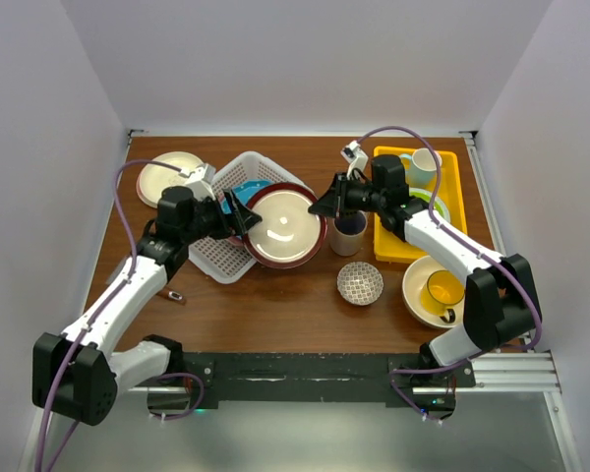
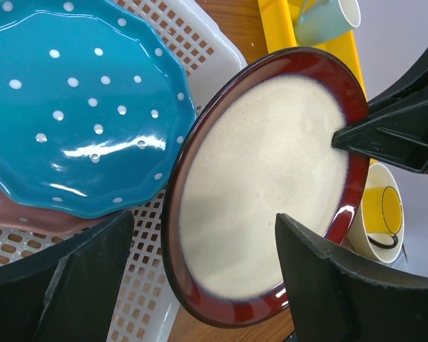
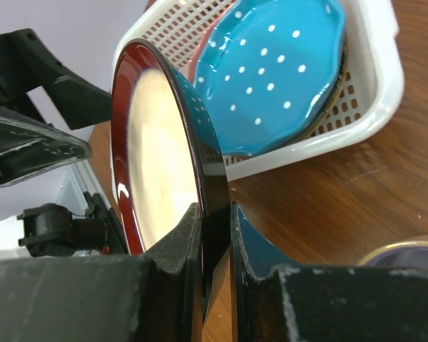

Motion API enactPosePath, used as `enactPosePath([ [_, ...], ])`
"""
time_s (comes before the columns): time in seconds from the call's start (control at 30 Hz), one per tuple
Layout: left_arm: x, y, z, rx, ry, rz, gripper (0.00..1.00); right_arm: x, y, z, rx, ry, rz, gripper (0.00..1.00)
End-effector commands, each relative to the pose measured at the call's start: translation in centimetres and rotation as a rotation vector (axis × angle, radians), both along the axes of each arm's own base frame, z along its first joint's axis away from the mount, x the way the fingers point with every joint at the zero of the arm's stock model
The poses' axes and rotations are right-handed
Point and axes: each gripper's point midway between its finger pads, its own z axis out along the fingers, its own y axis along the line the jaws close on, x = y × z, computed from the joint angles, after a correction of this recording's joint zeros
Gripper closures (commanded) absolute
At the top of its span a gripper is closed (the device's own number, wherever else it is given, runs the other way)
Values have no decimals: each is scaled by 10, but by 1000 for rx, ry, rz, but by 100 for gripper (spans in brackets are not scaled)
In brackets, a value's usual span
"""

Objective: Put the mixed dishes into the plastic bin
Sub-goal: Pick up the plate at the center of the board.

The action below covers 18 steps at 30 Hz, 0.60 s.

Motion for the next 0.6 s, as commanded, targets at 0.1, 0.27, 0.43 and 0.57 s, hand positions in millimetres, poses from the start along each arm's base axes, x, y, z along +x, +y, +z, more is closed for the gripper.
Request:
enactPosePath([
  [0.1,-3,-16,10,-31,-72,-108,33,-9,11,69,148,-183,96,100],
  [0.27,-4,-18,2,-33,-43,-127,47,-12,10,72,160,-189,114,100],
  [0.43,-7,-22,4,-51,-31,-145,63,-15,9,75,174,-204,140,100],
  [0.57,-9,-24,11,-71,-36,-151,95,-19,7,80,194,-227,170,100],
])
